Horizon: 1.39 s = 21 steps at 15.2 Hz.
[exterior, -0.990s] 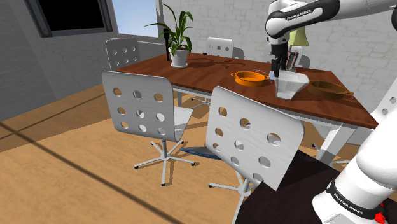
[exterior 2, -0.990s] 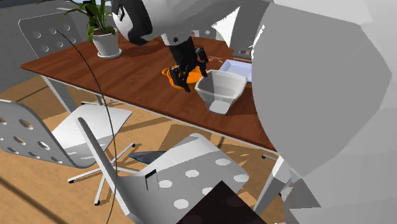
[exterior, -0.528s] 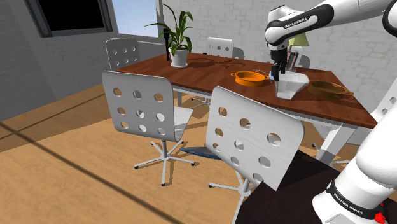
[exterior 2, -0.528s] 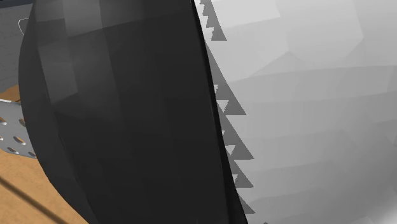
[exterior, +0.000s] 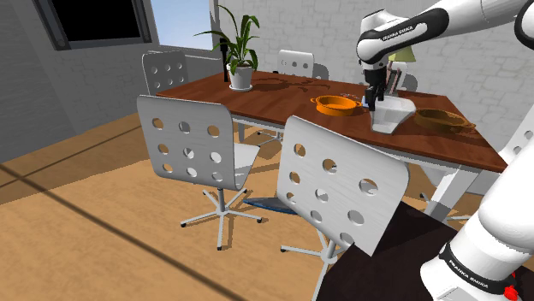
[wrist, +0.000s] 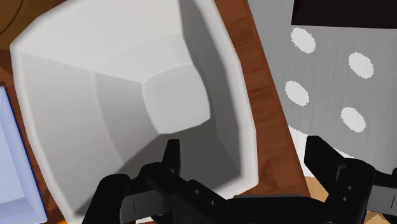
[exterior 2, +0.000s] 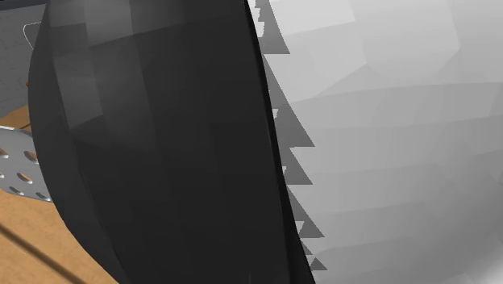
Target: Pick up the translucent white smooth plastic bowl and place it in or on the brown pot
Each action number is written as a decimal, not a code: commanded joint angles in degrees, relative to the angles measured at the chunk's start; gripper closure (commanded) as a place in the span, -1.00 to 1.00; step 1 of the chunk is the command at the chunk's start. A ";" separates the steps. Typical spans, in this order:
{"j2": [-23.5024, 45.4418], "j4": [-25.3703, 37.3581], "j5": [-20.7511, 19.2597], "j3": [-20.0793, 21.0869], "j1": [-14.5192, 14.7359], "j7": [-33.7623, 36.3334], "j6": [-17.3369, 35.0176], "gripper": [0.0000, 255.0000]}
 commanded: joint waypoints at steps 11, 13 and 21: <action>0.00 0.00 0.00 0.00 0.00 0.00 0.01 1.00; -0.28 1.19 0.06 0.04 0.05 -0.39 -1.42 1.00; -0.83 6.60 0.32 0.20 0.24 -2.00 -7.16 1.00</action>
